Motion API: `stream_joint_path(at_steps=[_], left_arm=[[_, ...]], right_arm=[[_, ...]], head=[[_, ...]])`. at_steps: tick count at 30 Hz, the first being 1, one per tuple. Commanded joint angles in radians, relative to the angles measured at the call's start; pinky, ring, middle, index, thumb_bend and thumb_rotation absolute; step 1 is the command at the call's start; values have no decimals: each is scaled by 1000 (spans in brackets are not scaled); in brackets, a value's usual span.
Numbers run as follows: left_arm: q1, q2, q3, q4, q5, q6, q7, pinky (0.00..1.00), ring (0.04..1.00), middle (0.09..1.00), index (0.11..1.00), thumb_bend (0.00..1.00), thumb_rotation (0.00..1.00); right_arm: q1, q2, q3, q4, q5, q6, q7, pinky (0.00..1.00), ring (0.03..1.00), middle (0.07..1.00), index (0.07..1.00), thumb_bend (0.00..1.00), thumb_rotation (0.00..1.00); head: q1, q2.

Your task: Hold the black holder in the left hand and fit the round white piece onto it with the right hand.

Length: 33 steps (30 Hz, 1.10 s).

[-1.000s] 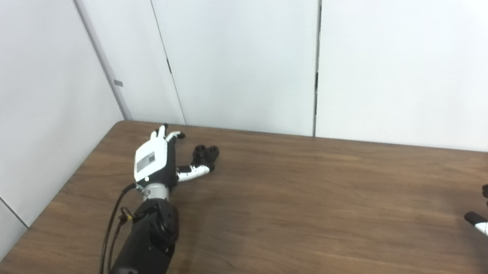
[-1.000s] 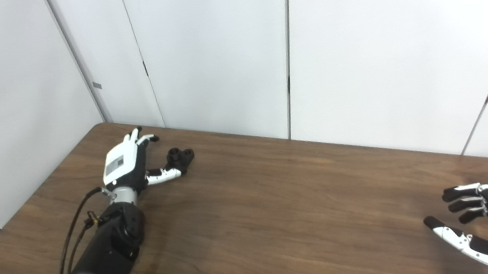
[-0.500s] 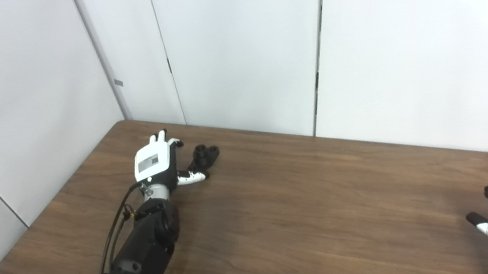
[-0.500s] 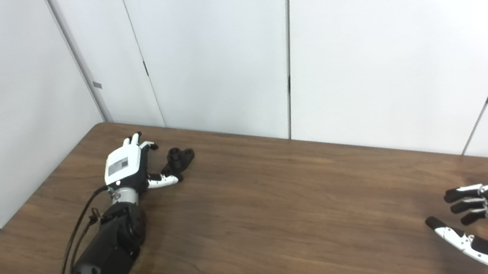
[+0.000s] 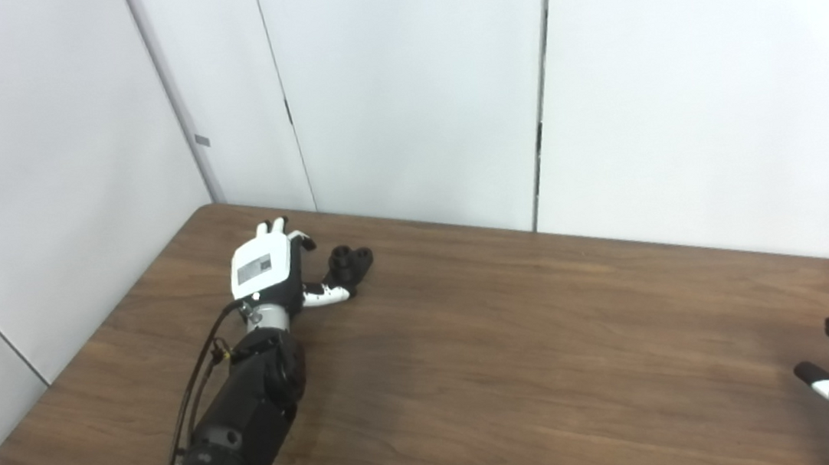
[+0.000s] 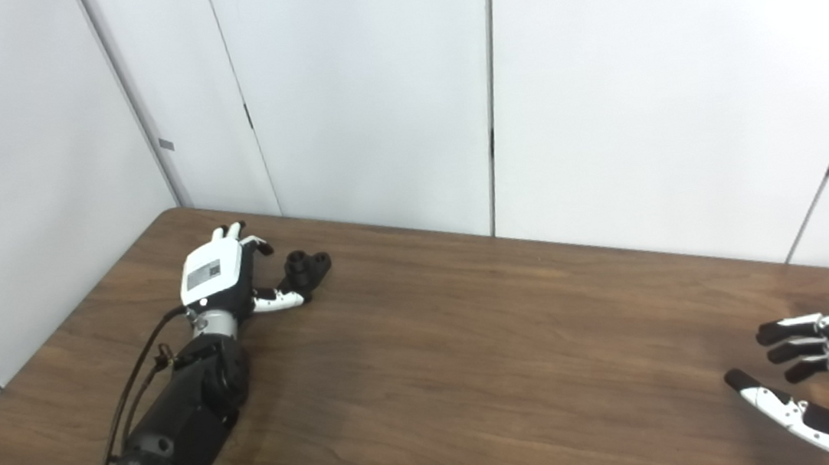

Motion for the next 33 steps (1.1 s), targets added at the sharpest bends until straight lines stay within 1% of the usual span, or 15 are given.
stream_joint_path(at_steps=[1, 3, 5, 7, 12, 16, 17, 21, 25, 26, 28, 29, 30, 31, 33], left_arm=[[-66, 45, -8, 2, -10, -13, -31, 846, 955, 909, 633, 880, 321], [-76, 52, -18, 2, -18, -6, -67, 844, 944, 900, 623, 856, 329], [-91, 66, -39, -1, -21, 9, -131, 846, 945, 903, 619, 835, 341], [-101, 74, -49, -4, -25, 20, -167, 842, 943, 902, 612, 826, 350], [-133, 82, -68, 31, -34, 15, -219, 830, 928, 892, 617, 835, 346], [-152, 90, -99, 63, -26, 7, -256, 808, 928, 889, 628, 837, 349], [-157, 91, -106, 75, -26, 7, -260, 795, 924, 884, 639, 845, 344], [-172, 98, -136, 107, -30, 10, -297, 807, 932, 889, 727, 849, 341], [-184, 96, -154, 148, -30, 3, -290, 786, 924, 874, 788, 847, 308], [-186, 96, -158, 158, -32, -2, -289, 786, 925, 871, 761, 840, 289], [-186, 94, -161, 170, -37, -15, -282, 778, 919, 842, 592, 821, 239], [-184, 92, -159, 172, -41, -18, -274, 781, 901, 811, 554, 822, 213], [-181, 90, -156, 169, -44, -17, -267, 791, 884, 784, 520, 676, 145], [-178, 89, -155, 165, -47, -17, -261, 814, 872, 761, 498, 587, 102], [-172, 92, -157, 157, -53, -30, -256, 823, 857, 757, 485, 541, 79]], right_arm=[[-18, -7, -6, -38, -2, -2, -1, 408, 529, 613, 497, 502, 138], [-17, -7, -5, -40, -1, 1, -1, 407, 529, 612, 497, 502, 136], [-16, -5, -3, -41, -5, 2, -3, 407, 528, 612, 497, 502, 135], [-15, -3, -1, -45, -9, 6, -4, 408, 530, 614, 497, 501, 134], [-15, -3, 2, -66, -15, 24, -1, 407, 529, 615, 497, 501, 134], [-14, -3, 0, -71, -15, 30, -1, 413, 535, 617, 497, 501, 137], [-15, -3, 0, -71, -15, 31, -1, 413, 534, 616, 496, 501, 137], [-15, -4, 0, -68, -15, 26, -3, 412, 533, 615, 496, 501, 136], [-23, -3, 1, -62, -19, 26, -6, 413, 536, 618, 496, 501, 136], [-25, -4, 1, -61, -21, 24, -7, 412, 535, 617, 496, 501, 136], [-27, -5, 0, -59, -22, 20, -8, 411, 535, 616, 496, 501, 136], [-28, -6, 0, -60, -23, 21, -8, 411, 535, 616, 496, 501, 137], [-28, -6, 0, -62, -22, 22, -7, 411, 536, 617, 496, 501, 137], [-28, -6, -1, -65, -21, 24, -6, 411, 536, 617, 496, 501, 137], [-27, -7, -2, -69, -22, 27, -6, 410, 535, 617, 496, 500, 137]], head=[[0, 1], [0, 1], [-2, 2], [-3, 4], [-5, 9], [-7, 11], [-8, 12], [-9, 12], [-10, 13], [-12, 12], [-14, 11], [-14, 11], [-14, 12], [-14, 12], [-14, 12]])
